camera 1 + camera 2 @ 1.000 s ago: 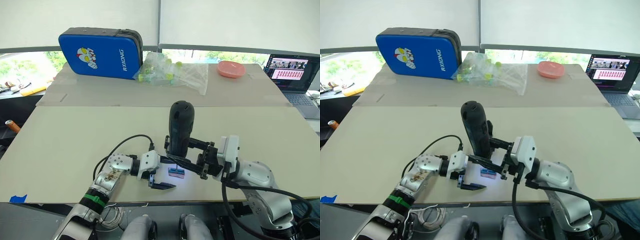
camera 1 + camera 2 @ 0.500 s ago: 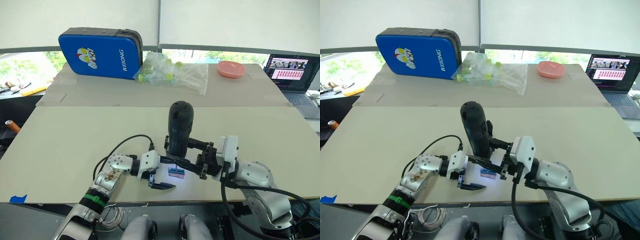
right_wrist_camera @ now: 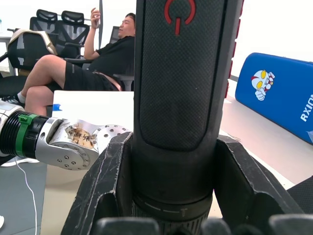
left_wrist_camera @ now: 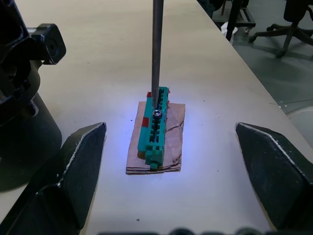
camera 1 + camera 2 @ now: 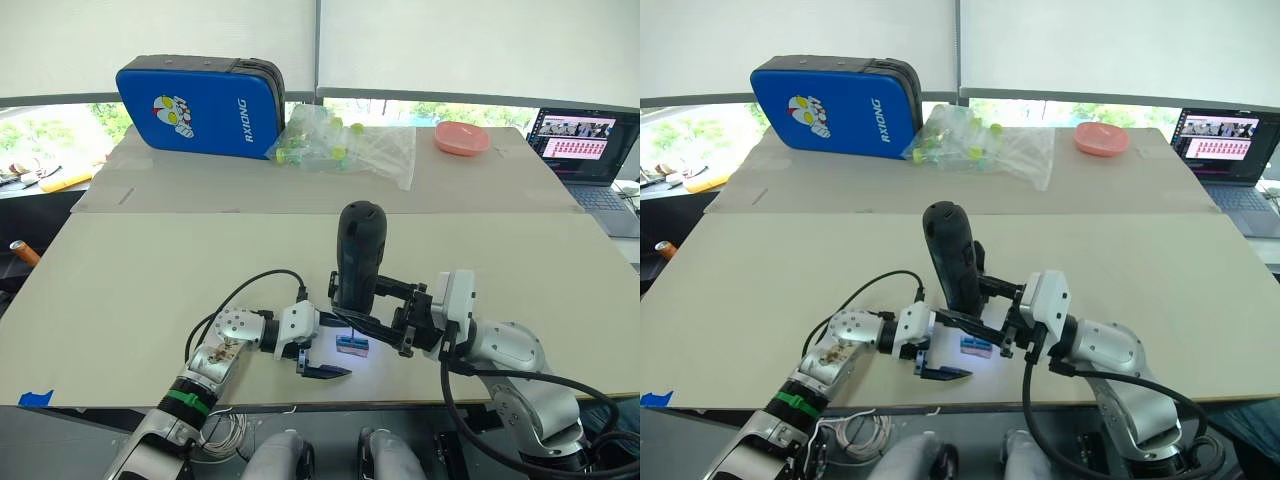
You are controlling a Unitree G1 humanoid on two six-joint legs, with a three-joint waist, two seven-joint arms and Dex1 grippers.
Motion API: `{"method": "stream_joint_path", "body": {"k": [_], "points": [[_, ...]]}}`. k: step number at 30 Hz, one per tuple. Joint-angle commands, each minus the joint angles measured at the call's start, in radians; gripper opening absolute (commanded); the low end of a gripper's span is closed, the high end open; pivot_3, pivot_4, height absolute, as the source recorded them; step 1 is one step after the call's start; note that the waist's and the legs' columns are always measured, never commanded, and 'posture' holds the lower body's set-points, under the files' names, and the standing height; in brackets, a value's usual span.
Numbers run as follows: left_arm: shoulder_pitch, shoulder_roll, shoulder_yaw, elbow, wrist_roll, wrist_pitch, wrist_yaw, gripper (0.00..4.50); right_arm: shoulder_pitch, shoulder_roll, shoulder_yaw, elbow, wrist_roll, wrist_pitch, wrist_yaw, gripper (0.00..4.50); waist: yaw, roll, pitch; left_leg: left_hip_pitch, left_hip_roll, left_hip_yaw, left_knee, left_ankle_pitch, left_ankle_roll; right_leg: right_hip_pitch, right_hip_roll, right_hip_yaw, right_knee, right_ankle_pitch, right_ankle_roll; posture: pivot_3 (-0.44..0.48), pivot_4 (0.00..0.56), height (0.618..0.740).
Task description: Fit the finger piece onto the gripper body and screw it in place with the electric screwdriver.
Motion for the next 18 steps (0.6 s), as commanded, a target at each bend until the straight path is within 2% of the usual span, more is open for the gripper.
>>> {"method": "stream_joint_path", "body": {"k": [1, 18], "points": [[0.037, 0.010, -0.034, 0.038, 0.027, 0.029, -0.005, 4.45, -0.019, 0.008, -0.009, -0.036, 0.022, -0.024, -0.011, 1.88, 0.000, 0.000, 0.000, 0.000, 0.000, 0.000, 0.000, 0.000, 0.000, 0.000, 0.000, 0.000, 0.000, 0.000, 0.000, 0.000, 0.150, 0.740], [0.030, 0.008, -0.033, 0.041, 0.028, 0.037, 0.000, 4.45, -0.019, 0.009, -0.015, -0.026, 0.033, -0.017, -0.011, 1.88, -0.001, 0.000, 0.000, 0.000, 0.000, 0.000, 0.000, 0.000, 0.000, 0.000, 0.000, 0.000, 0.000, 0.000, 0.000, 0.000, 0.150, 0.740]]}}
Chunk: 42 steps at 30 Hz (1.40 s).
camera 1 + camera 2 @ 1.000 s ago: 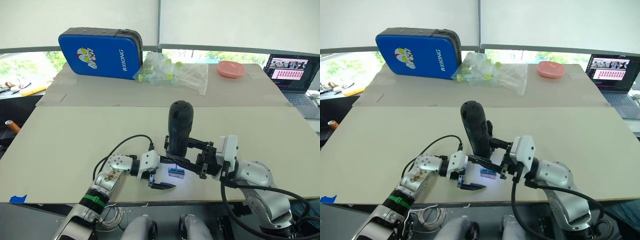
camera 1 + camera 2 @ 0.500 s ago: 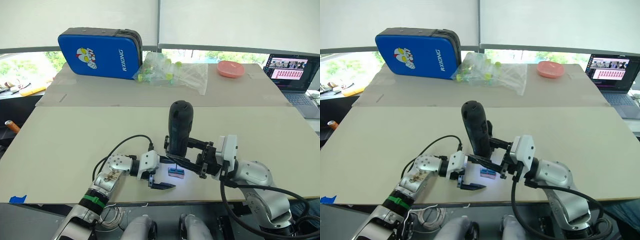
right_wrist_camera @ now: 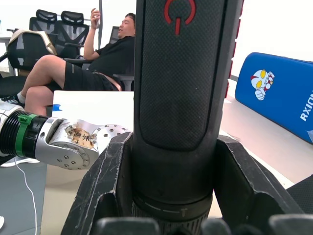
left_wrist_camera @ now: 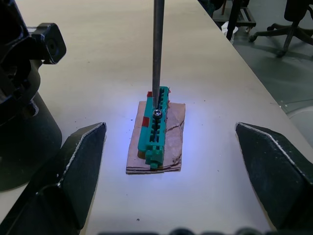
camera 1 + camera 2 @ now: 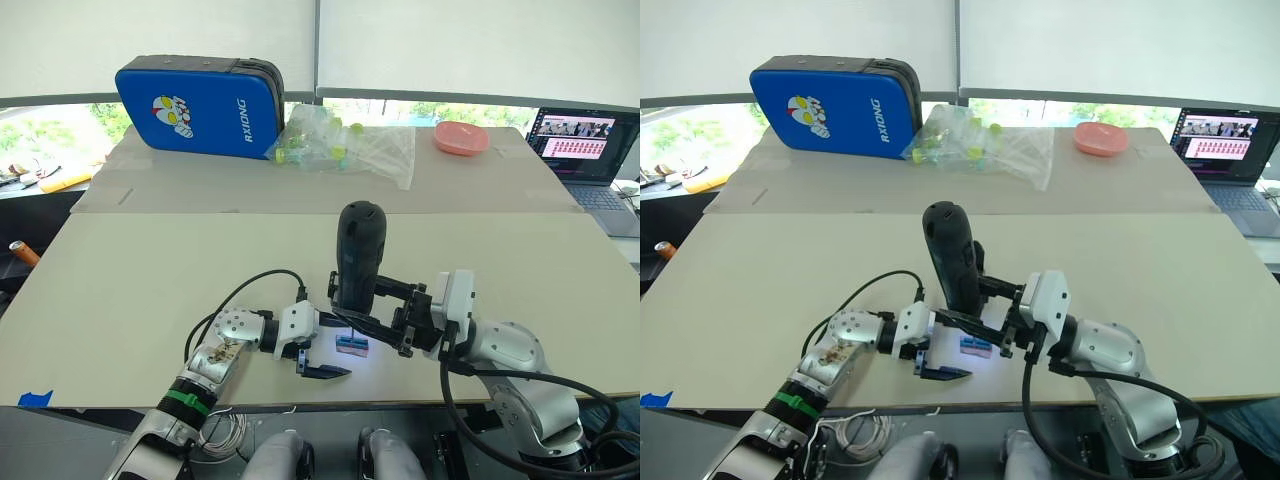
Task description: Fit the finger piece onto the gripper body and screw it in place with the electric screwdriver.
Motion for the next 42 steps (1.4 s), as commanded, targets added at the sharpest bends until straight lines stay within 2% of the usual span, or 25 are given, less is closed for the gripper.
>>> {"method": "stream_joint_path", "body": {"k": [1, 42], "points": [[0.029, 0.006, -0.033, 0.043, 0.028, 0.033, -0.001, 4.45, -0.019, 0.008, -0.016, -0.026, 0.032, -0.018, -0.009, 1.88, 0.000, 0.000, 0.000, 0.000, 0.000, 0.000, 0.000, 0.000, 0.000, 0.000, 0.000, 0.000, 0.000, 0.000, 0.000, 0.000, 0.150, 0.740], [0.030, 0.018, -0.024, 0.019, 0.023, 0.056, 0.000, 4.45, 0.009, -0.010, 0.023, 0.031, -0.026, -0.014, -0.008, 1.88, -0.001, 0.001, -0.002, 0.000, 0.000, 0.000, 0.000, 0.000, 0.000, 0.000, 0.000, 0.000, 0.000, -0.002, 0.002, 0.000, 0.150, 0.740]]}}
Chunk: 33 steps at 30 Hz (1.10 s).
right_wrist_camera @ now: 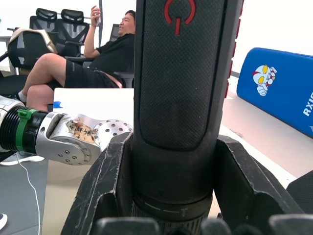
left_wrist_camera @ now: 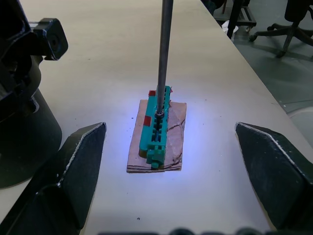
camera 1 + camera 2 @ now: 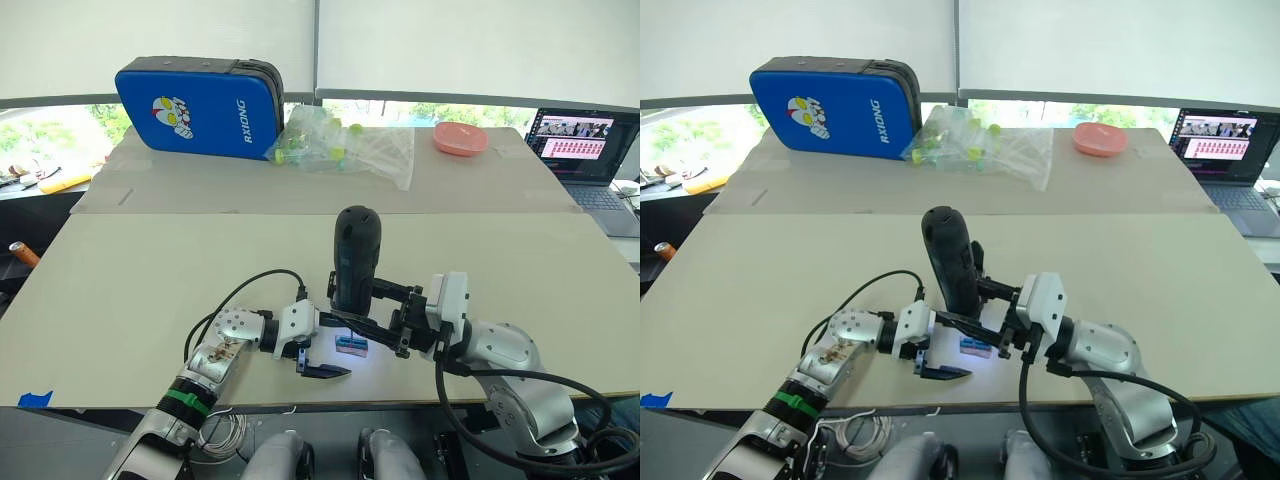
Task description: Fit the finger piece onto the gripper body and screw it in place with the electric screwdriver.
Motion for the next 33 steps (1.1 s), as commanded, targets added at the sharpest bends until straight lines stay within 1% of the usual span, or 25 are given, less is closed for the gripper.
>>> {"method": "stream_joint_path", "body": {"k": [1, 10, 22, 33], "points": [[0.032, 0.016, -0.024, 0.031, 0.023, 0.025, -0.002, 4.45, 0.008, -0.010, 0.006, 0.006, -0.009, 0.000, -0.007, 1.88, 0.000, 0.000, -0.001, 0.000, 0.000, 0.000, 0.000, 0.000, 0.000, 0.000, 0.000, 0.000, 0.000, 0.000, 0.000, 0.000, 0.150, 0.740], [0.033, 0.020, -0.017, 0.024, 0.018, 0.032, 0.004, 4.45, 0.014, -0.020, 0.022, -0.002, 0.021, 0.041, 0.005, 1.88, -0.002, 0.000, -0.001, 0.000, 0.000, 0.000, 0.000, 0.000, 0.000, 0.000, 0.000, 0.000, 0.000, 0.000, 0.000, 0.000, 0.150, 0.740], [0.021, 0.021, 0.006, 0.021, -0.004, 0.044, 0.005, 4.45, -0.010, -0.012, -0.003, 0.014, 0.024, 0.001, 0.001, 1.88, -0.001, 0.001, -0.002, 0.001, 0.001, 0.000, -0.001, 0.000, 0.000, 0.000, 0.000, 0.000, 0.000, -0.001, 0.002, 0.000, 0.150, 0.740], [0.025, 0.024, 0.005, 0.015, -0.013, 0.045, -0.006, 4.45, -0.013, -0.011, 0.004, 0.019, 0.015, -0.021, 0.001, 1.88, -0.002, 0.001, -0.002, 0.000, 0.001, 0.000, -0.001, 0.000, 0.000, 0.000, 0.000, 0.000, 0.000, -0.001, 0.002, 0.000, 0.150, 0.740]]}}
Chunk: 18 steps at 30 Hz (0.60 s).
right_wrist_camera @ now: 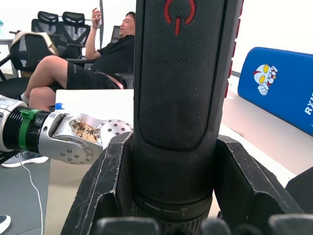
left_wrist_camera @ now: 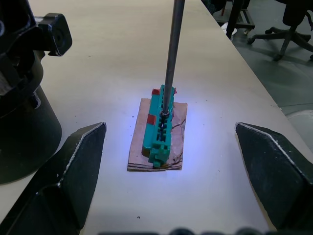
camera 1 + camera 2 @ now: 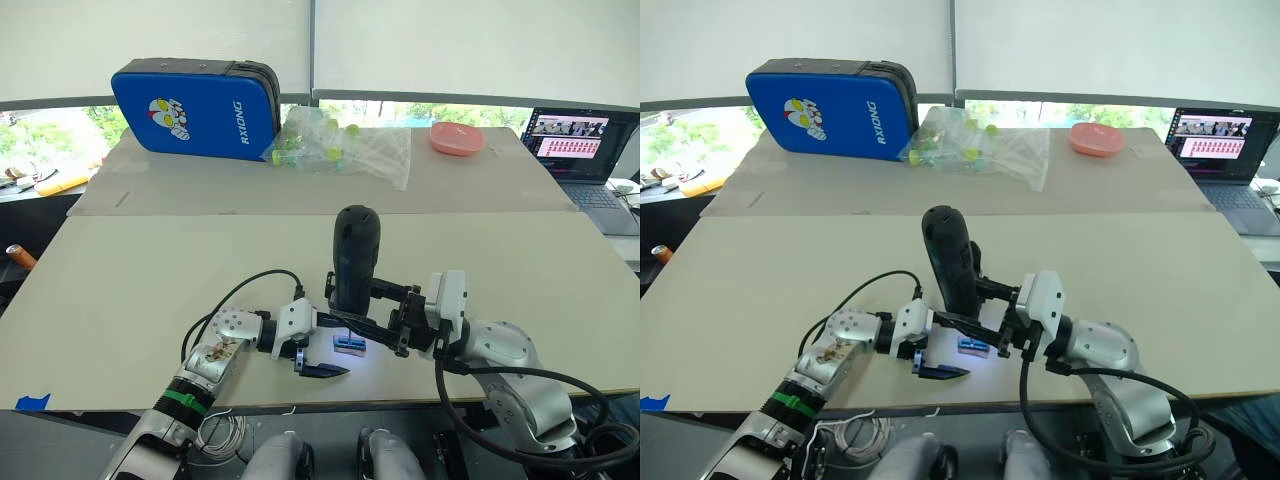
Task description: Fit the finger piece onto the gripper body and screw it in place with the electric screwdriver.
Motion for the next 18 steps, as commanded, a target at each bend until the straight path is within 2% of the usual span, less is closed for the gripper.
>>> {"method": "stream_joint_path", "body": {"k": [1, 9, 12, 18], "points": [[0.023, 0.012, -0.009, 0.022, 0.007, 0.014, -0.007, 4.45, -0.002, -0.003, -0.006, -0.002, -0.002, -0.015, 0.000, 1.88, 0.000, 0.000, 0.000, 0.000, 0.000, 0.000, 0.000, 0.000, 0.000, 0.000, 0.000, 0.000, 0.000, 0.000, 0.000, 0.000, 0.150, 0.740], [0.038, 0.020, 0.006, 0.010, -0.015, -0.007, -0.023, 4.45, -0.045, 0.001, -0.029, -0.033, 0.059, 0.003, 0.011, 1.88, -0.002, 0.000, 0.000, -0.001, 0.000, 0.000, 0.000, 0.000, 0.000, -0.001, 0.000, 0.000, 0.000, 0.000, 0.000, 0.000, 0.150, 0.740], [0.039, 0.025, 0.016, 0.012, -0.026, -0.020, -0.028, 4.45, -0.059, -0.006, -0.034, -0.041, 0.078, 0.019, 0.014, 1.88, -0.002, 0.000, 0.000, -0.002, 0.000, 0.000, -0.001, 0.000, 0.000, -0.002, 0.000, 0.000, 0.000, 0.003, -0.005, 0.000, 0.150, 0.740], [0.054, 0.040, 0.055, -0.023, -0.093, -0.031, -0.065, 4.45, -0.097, -0.033, -0.055, -0.079, 0.140, 0.079, 0.011, 1.88, -0.005, 0.000, 0.000, -0.005, 0.000, 0.000, -0.001, 0.001, -0.001, -0.004, 0.000, 0.000, 0.000, 0.003, -0.007, 0.000, 0.150, 0.740]]}}
